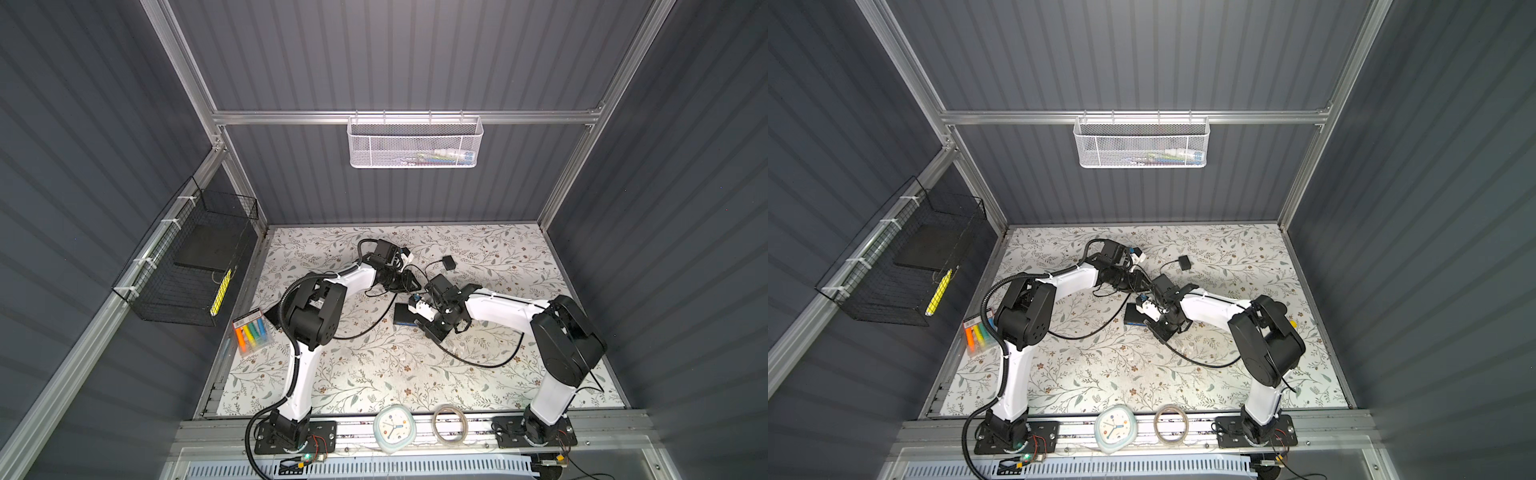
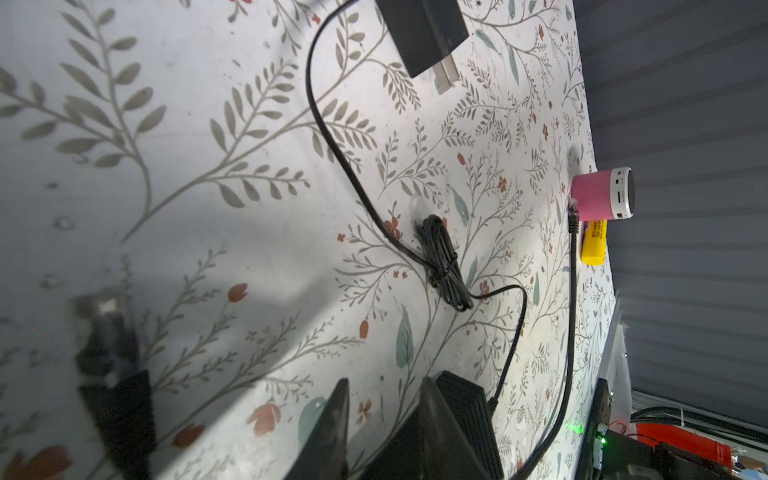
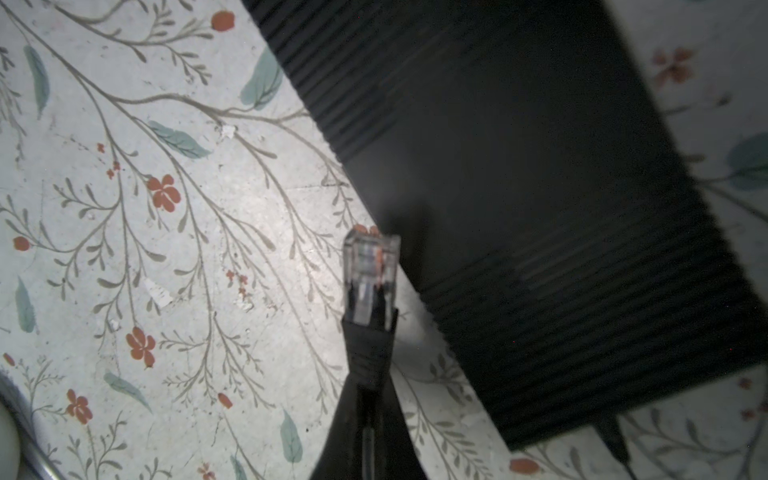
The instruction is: Insert the plug into the switch port
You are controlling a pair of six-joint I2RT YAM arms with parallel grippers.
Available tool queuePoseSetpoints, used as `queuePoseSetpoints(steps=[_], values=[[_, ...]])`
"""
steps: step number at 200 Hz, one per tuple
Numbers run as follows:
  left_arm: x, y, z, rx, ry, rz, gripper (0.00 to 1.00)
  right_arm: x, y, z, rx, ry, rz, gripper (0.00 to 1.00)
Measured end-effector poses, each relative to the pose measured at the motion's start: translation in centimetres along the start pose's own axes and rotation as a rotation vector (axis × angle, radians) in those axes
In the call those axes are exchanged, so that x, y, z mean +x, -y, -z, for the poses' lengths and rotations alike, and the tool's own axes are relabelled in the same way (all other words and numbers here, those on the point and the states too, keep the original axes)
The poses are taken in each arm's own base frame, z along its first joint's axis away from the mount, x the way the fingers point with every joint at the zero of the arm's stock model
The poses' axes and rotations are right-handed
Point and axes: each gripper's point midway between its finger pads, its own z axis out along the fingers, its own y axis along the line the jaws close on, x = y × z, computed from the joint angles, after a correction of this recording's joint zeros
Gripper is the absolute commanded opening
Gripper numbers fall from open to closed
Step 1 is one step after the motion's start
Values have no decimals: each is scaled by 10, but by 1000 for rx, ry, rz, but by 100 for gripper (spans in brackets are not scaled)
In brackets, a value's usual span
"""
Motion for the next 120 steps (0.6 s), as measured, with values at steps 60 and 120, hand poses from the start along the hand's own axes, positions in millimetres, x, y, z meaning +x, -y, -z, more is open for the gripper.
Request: queuePoseSetpoints(steps=[60, 120], values=[[28, -13, -6, -6, -56, 34, 30, -4, 9, 1, 26, -1, -9, 0], [43, -11, -2, 29, -51, 29, 29, -6, 12, 1, 28, -3, -7, 0]])
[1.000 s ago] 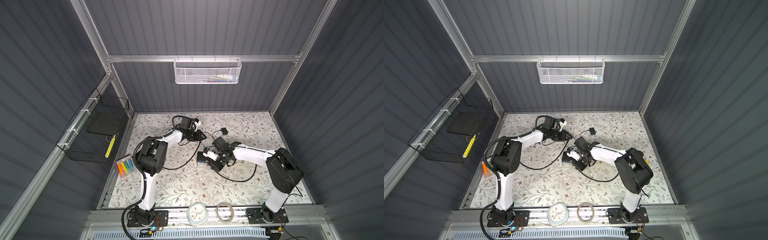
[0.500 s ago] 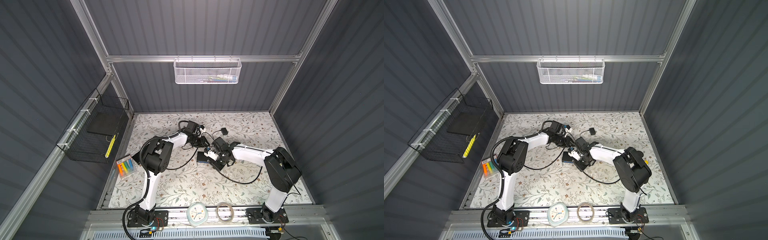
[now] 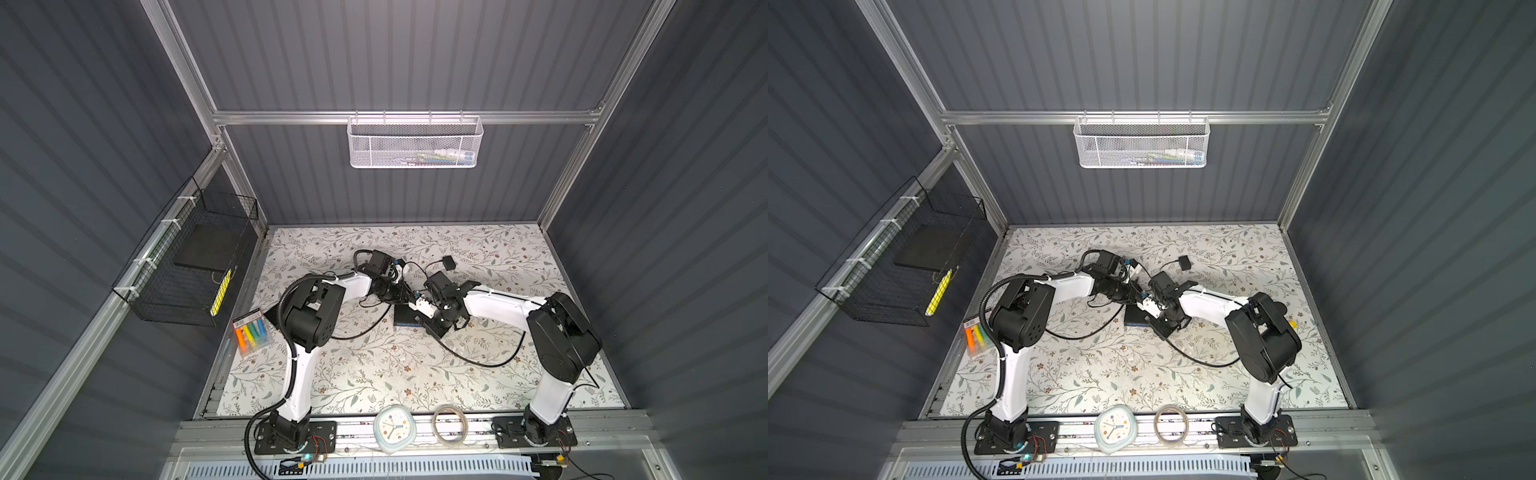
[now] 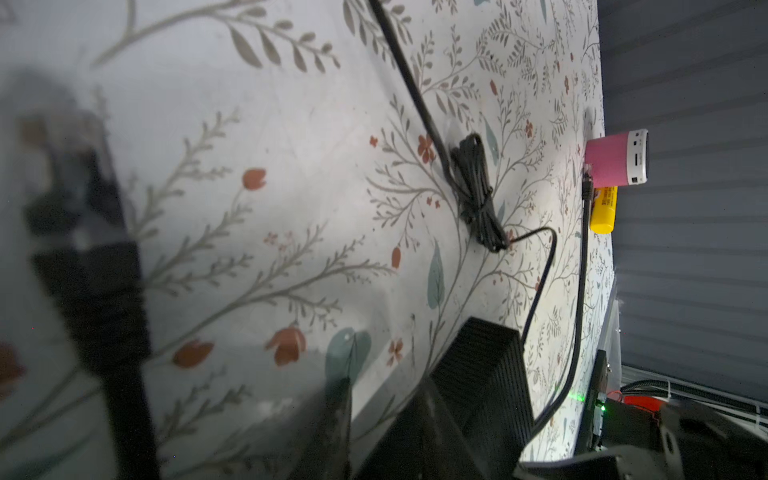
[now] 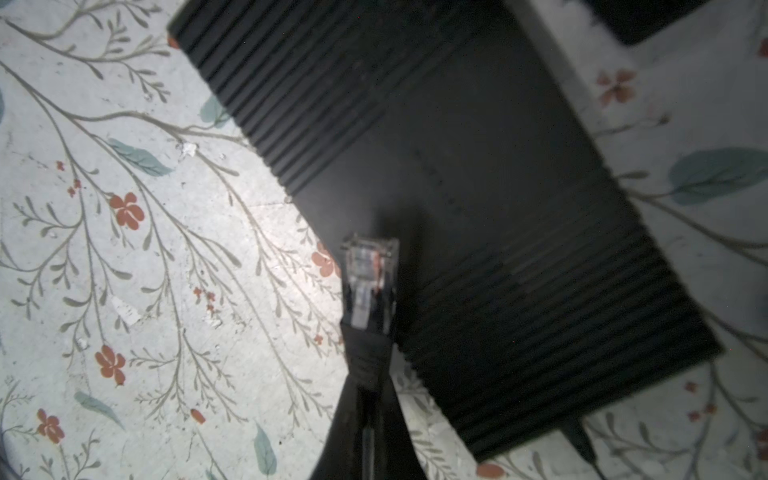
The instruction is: Insert the plug into the switch port
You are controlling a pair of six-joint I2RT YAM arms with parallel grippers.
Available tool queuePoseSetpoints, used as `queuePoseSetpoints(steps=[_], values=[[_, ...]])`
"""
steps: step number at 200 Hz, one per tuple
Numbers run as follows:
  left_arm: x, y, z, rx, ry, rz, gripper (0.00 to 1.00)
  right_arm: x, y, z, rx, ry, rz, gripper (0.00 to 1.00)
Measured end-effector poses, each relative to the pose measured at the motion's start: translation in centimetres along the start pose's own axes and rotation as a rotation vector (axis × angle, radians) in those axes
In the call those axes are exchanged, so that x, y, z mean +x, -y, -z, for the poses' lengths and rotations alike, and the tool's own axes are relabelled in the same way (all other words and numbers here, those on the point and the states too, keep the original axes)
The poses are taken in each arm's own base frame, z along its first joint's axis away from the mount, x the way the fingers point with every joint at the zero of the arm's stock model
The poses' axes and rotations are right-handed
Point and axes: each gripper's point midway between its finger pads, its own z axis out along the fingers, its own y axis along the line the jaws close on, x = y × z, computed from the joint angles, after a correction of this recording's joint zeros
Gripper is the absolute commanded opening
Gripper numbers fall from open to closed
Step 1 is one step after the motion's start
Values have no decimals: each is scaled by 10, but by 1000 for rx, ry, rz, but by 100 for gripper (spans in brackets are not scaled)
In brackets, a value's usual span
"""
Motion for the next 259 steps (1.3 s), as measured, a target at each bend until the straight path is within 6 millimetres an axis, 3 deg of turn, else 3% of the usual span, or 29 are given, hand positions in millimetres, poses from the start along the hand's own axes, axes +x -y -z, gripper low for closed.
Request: queuePoseSetpoints(steps=[68, 100, 128, 156, 183, 231, 259], values=[[21, -1, 10, 0, 7, 20, 29, -5, 6, 5, 7, 11, 11, 0], [19, -8, 20, -31, 21, 47, 30, -4, 5, 9, 9, 10, 16, 0], [10, -15, 42, -74, 55, 73, 31, -7, 0, 23, 16, 38, 28, 0], [-8, 2, 71, -58, 121, 48, 31, -11, -8, 34, 15, 63, 50, 0], [-15, 28, 75, 44, 140, 22, 30, -12, -16, 33, 2, 62, 67, 0], [32, 33, 57, 158, 30, 90, 29, -21, -19, 36, -1, 84, 75, 0], [38, 41, 58, 206, 7, 90, 29, -30, -20, 40, -9, 107, 80, 0]])
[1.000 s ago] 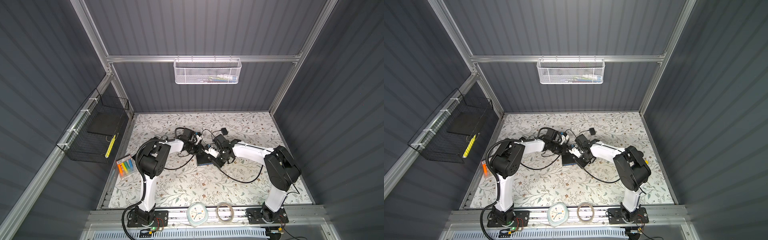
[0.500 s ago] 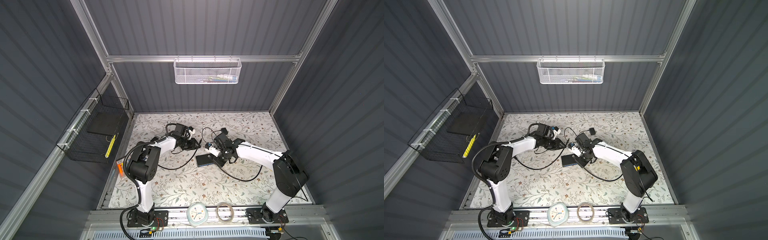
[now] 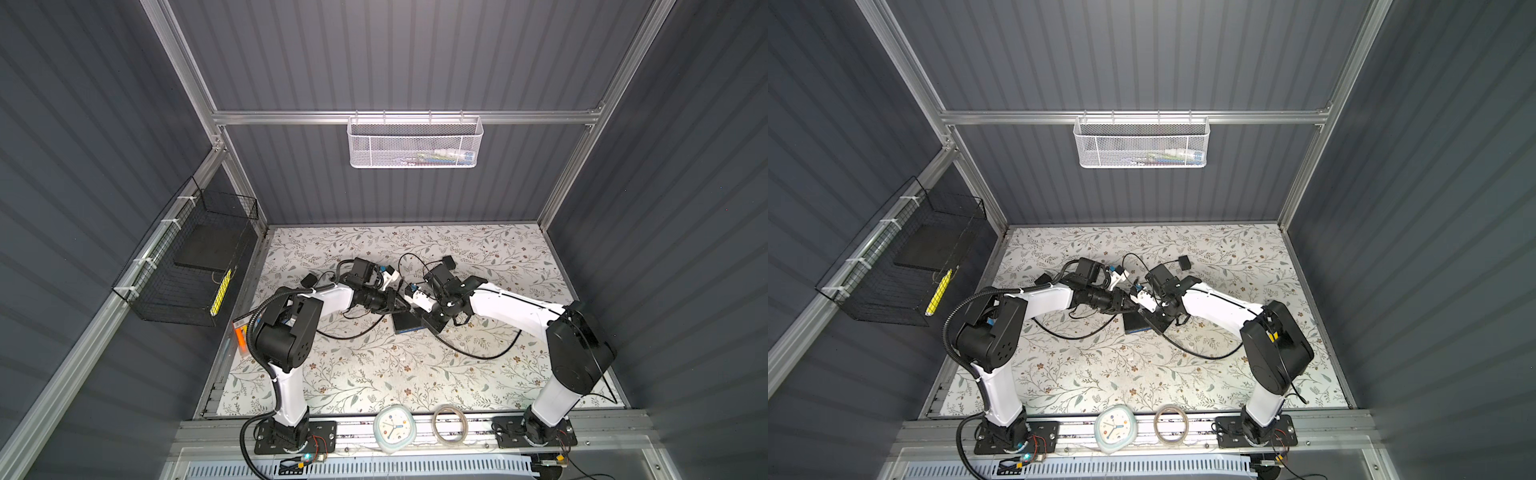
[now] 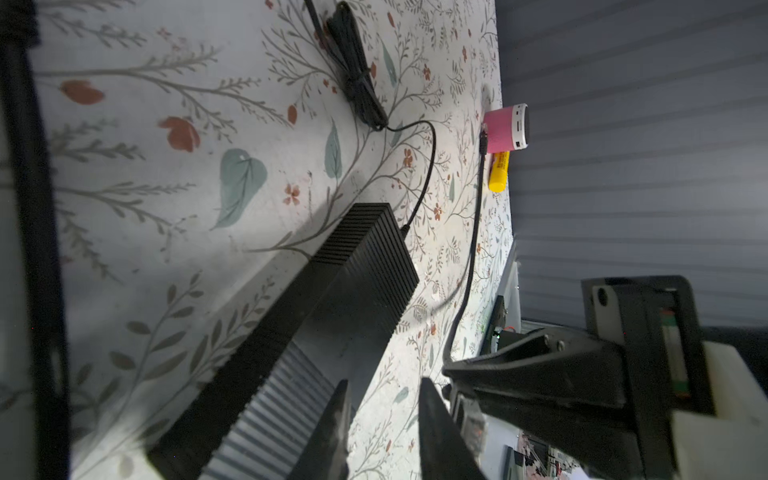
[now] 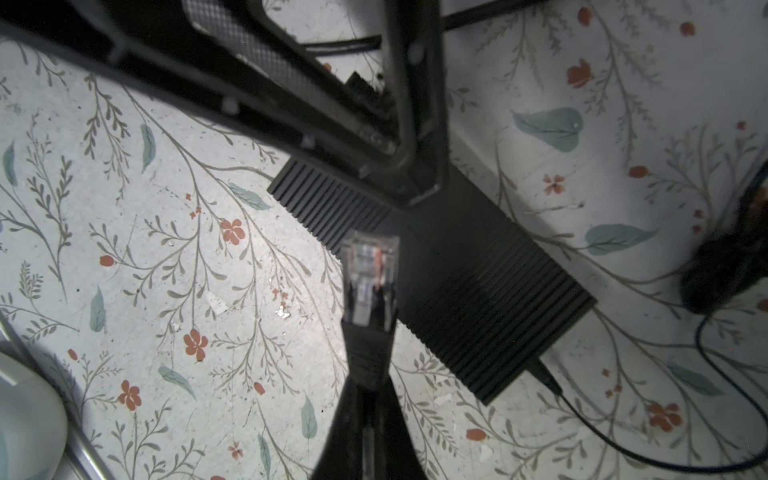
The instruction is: Insert the plug into the switch port
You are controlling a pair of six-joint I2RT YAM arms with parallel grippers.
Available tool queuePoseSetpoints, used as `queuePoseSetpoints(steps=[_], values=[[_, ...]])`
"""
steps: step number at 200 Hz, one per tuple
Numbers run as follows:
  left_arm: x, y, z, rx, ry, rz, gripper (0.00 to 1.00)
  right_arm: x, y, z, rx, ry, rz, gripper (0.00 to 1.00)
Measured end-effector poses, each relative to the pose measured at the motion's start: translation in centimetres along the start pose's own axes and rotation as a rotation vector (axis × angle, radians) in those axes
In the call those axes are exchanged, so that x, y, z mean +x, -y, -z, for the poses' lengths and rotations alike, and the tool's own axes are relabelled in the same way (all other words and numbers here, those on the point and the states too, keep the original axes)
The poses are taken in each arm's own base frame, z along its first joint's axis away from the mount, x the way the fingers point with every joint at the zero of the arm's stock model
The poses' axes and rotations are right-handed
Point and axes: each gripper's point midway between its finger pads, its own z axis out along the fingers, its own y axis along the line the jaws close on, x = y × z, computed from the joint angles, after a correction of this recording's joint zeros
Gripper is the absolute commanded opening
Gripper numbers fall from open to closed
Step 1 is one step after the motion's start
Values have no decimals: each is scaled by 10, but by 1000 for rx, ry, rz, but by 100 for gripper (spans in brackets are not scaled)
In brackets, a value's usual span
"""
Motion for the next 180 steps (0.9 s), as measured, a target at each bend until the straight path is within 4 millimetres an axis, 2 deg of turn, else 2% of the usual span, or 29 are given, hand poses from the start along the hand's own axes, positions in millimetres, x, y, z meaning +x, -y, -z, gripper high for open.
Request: queuePoseSetpoints(steps=[21, 123, 180], values=[[2, 3, 0, 20, -8, -1, 29, -6, 0, -2, -7, 12, 2, 0], [-3, 11, 4, 41, 6, -19, 30, -6, -4, -5, -34, 11, -1, 0], [-7, 26, 10, 83, 25, -55, 29, -6, -4, -6, -37, 13, -5, 0]])
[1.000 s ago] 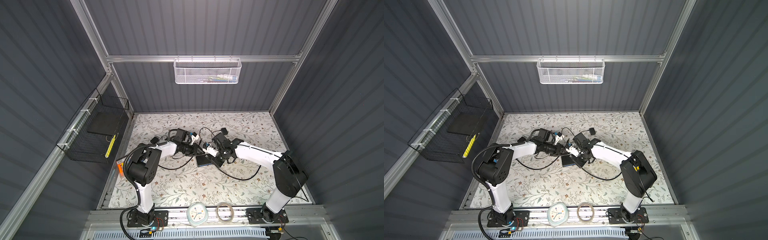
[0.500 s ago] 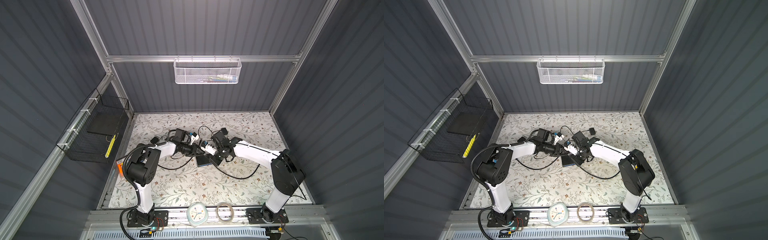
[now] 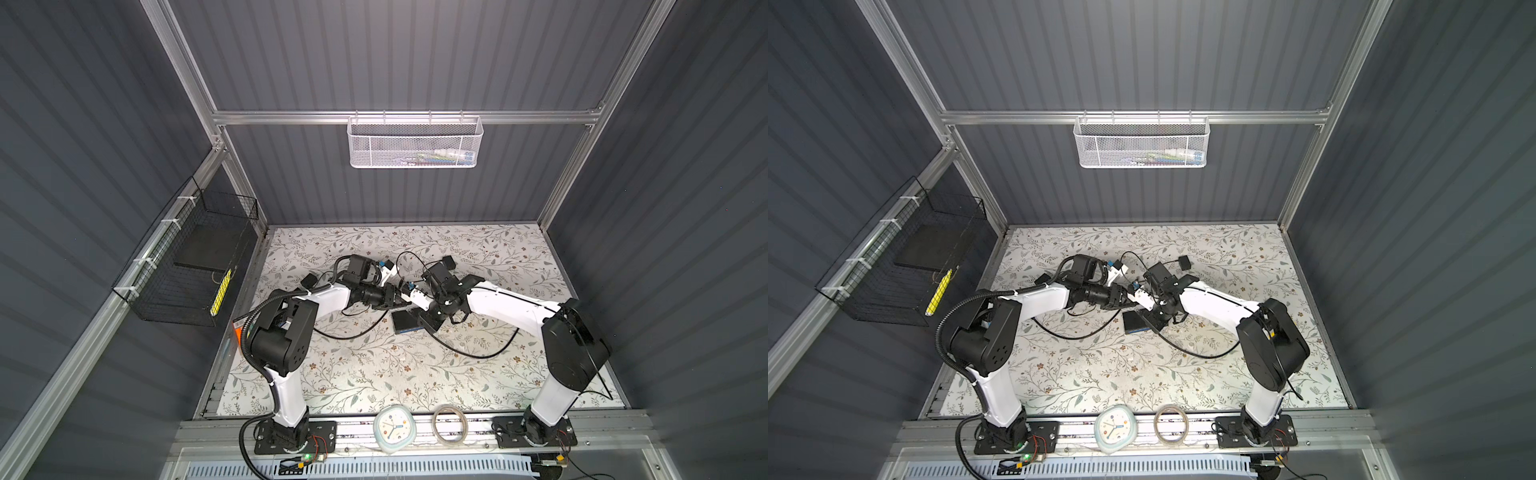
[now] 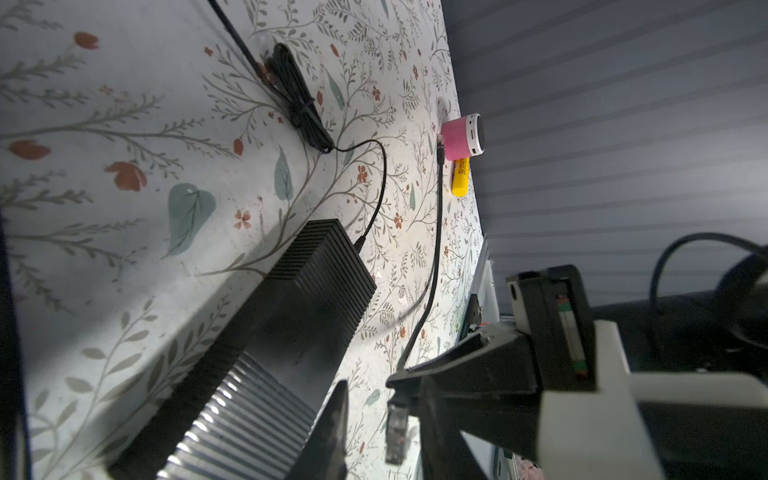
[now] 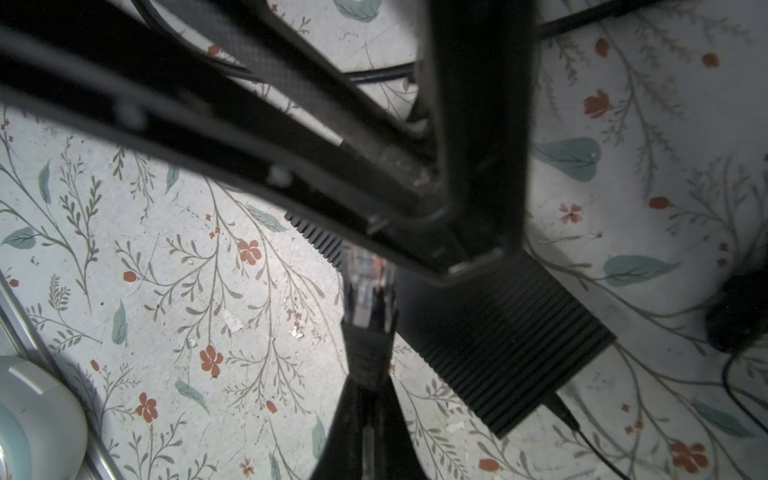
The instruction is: Insert the plug into the switch port
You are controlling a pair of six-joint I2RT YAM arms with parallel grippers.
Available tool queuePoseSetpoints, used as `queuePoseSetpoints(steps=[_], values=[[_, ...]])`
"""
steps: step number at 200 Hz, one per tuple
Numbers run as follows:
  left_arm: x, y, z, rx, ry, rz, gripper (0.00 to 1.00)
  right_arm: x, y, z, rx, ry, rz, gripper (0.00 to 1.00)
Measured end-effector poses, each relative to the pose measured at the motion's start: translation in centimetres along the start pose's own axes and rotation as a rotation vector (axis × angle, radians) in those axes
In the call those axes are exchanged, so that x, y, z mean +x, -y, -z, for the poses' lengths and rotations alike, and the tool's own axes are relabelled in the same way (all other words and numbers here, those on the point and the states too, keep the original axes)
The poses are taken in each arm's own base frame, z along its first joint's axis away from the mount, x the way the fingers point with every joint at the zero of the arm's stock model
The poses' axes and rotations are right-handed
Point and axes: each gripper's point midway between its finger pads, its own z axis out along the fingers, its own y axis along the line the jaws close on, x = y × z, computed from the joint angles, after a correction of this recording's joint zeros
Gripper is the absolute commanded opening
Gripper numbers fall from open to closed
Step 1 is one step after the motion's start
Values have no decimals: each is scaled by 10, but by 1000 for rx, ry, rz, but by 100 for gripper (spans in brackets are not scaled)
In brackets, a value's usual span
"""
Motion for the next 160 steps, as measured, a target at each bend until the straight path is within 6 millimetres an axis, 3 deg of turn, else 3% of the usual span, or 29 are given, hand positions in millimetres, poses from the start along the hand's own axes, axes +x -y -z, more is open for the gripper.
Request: queuePoseSetpoints(steps=[71, 160], values=[[9, 0, 0, 22, -19, 11, 26, -7, 3, -4, 3, 13, -1, 0], [9, 0, 0, 23, -19, 12, 7, -11, 4, -5, 1, 18, -3, 0]])
